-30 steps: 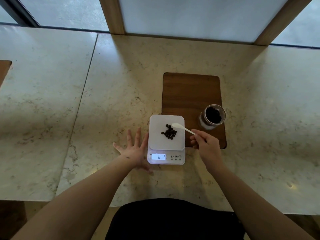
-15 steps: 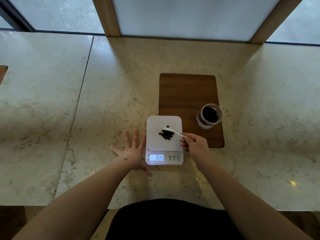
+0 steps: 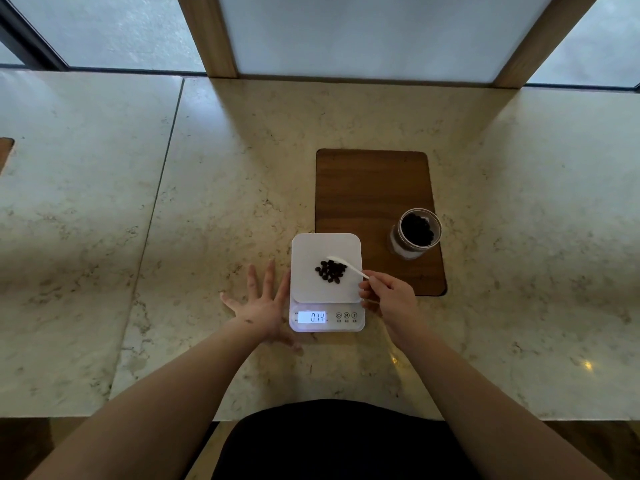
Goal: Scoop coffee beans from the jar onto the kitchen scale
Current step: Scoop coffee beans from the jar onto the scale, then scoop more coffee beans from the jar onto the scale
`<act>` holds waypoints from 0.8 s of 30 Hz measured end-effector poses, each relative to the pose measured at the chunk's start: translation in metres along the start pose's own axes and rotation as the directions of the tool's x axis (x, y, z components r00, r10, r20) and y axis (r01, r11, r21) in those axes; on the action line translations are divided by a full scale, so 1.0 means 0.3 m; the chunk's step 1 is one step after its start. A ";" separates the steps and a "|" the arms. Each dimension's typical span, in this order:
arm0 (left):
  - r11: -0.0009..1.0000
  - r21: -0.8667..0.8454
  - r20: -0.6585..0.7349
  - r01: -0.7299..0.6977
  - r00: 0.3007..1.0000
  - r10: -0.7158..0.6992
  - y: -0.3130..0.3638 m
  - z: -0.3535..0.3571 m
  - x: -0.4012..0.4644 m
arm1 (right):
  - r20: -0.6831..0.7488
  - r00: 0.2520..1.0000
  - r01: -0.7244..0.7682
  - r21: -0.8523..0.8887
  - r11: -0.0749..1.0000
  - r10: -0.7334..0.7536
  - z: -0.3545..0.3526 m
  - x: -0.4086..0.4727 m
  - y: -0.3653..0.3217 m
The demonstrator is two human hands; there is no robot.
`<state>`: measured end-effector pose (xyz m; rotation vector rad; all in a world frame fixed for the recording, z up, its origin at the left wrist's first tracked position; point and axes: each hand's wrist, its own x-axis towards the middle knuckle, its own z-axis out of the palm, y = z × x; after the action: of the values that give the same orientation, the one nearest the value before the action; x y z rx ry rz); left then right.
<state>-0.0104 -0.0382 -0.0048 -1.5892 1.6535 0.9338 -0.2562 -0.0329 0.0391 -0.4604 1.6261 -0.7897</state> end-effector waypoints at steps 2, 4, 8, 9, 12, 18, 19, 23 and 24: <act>1.000 0.001 -0.003 -0.002 1.000 0.002 0.000 0.000 -0.001 | -0.001 1.000 0.010 0.024 1.000 -0.010 -0.007 0.002 -0.011; 1.000 0.002 -0.004 -0.002 1.000 0.002 0.001 -0.001 -0.003 | -0.007 1.000 0.031 0.031 0.999 -0.031 -0.012 0.008 -0.024; 1.000 0.004 -0.010 -0.006 1.000 0.006 0.002 -0.003 -0.007 | 0.000 1.000 0.012 0.120 0.993 -0.012 -0.021 0.000 -0.038; 1.000 0.002 -0.010 -0.004 1.000 0.004 0.002 -0.004 -0.009 | 0.030 0.999 -0.034 0.190 0.981 0.029 -0.022 -0.008 -0.039; 1.000 0.006 -0.013 -0.003 1.000 0.003 0.001 -0.004 -0.008 | 0.153 0.979 -0.178 0.351 0.919 0.132 -0.026 -0.039 -0.041; 1.000 0.001 -0.029 -0.005 1.000 0.005 -0.005 0.003 0.001 | 0.268 0.950 -0.264 0.417 0.870 0.160 -0.050 -0.090 -0.013; 1.000 0.002 -0.034 -0.007 0.999 0.007 -0.005 0.004 0.000 | 0.268 0.951 -0.254 0.407 0.877 0.151 -0.057 -0.096 -0.011; 1.000 0.007 -0.040 -0.006 0.999 0.006 -0.006 0.002 -0.004 | 0.098 0.994 -0.072 0.165 0.984 0.057 -0.093 -0.115 -0.020; 1.000 0.009 -0.040 -0.007 0.999 0.008 -0.007 0.002 -0.003 | 0.052 0.999 -0.008 0.066 0.998 0.005 -0.106 -0.121 -0.029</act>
<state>-0.0084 -0.0373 -0.0043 -1.6068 1.6902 0.9025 -0.2806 -0.0066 0.0724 -0.4251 1.5487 -0.8178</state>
